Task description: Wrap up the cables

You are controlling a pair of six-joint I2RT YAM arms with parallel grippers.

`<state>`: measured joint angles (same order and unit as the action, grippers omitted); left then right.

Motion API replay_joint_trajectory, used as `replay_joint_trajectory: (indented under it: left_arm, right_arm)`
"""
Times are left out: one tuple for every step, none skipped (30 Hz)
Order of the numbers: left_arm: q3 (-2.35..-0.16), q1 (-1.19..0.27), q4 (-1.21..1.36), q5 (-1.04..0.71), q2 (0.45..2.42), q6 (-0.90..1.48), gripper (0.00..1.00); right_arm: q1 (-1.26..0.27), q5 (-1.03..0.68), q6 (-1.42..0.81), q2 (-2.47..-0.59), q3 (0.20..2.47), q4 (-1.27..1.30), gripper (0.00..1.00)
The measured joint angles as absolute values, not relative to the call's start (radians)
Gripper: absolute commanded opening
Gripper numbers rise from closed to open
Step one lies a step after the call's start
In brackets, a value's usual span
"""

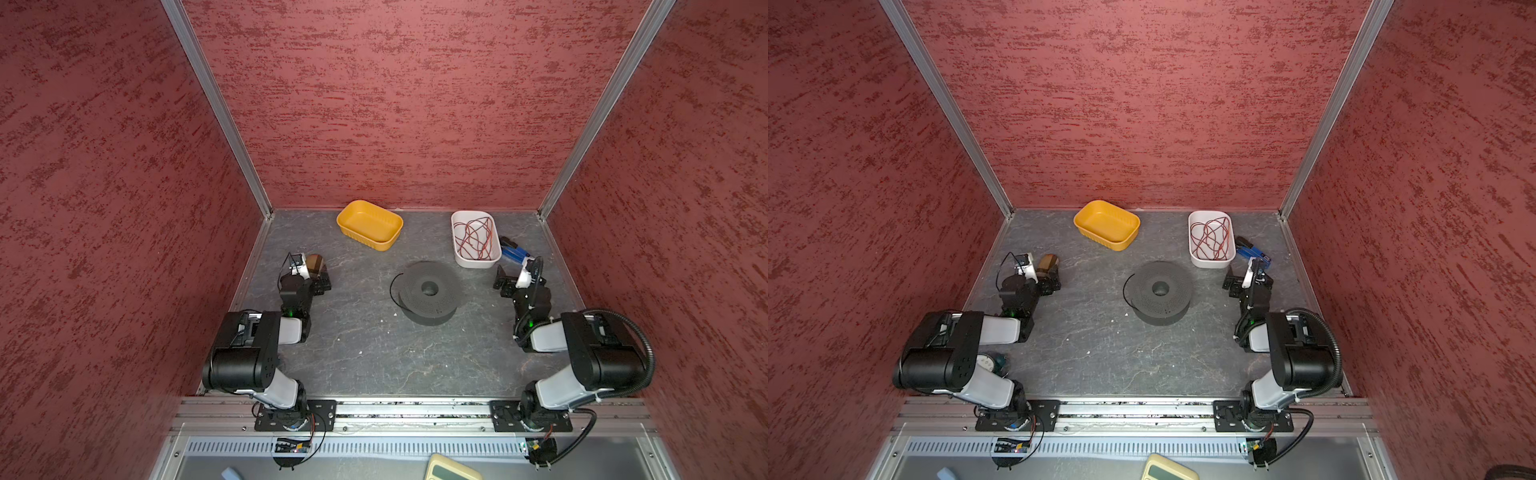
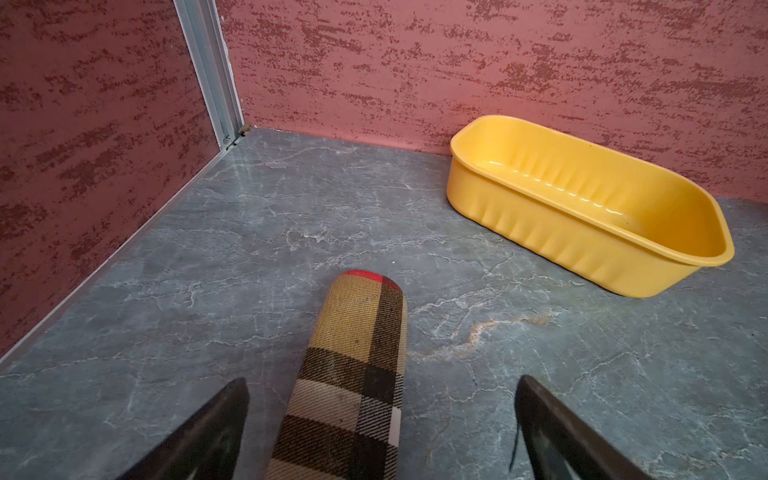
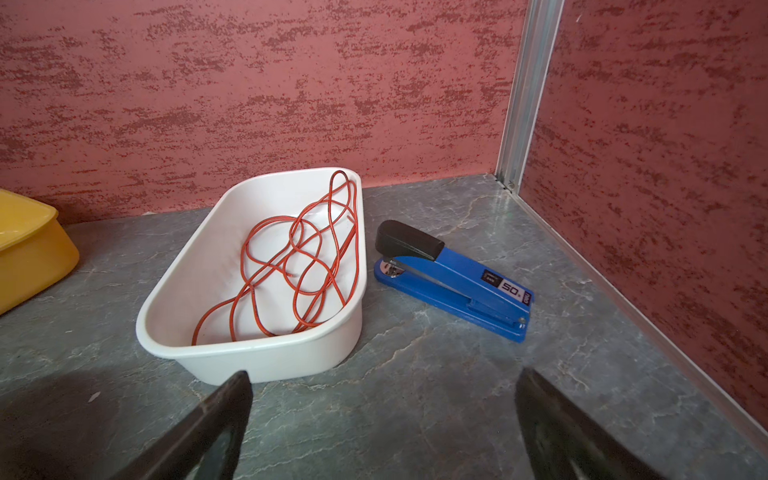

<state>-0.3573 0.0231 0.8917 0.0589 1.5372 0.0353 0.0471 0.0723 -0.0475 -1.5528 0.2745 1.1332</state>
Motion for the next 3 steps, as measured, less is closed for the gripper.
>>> replay_joint_trajectory:
  left_arm:
    - [-0.357, 0.023, 0.892, 0.059, 1.537, 0.035, 0.99]
    - [-0.357, 0.023, 0.892, 0.059, 1.537, 0.035, 1.0]
    - [-0.357, 0.023, 0.892, 0.059, 1.537, 0.035, 0.99]
  right_arm:
    - [0.05, 0.068, -0.047, -1.553, 0.276, 1.129, 0.99]
    - [0.052, 0.065, -0.047, -1.553, 0.277, 1.127, 0.99]
    - [0.052, 0.063, -0.047, -1.553, 0.278, 1.126, 0.99]
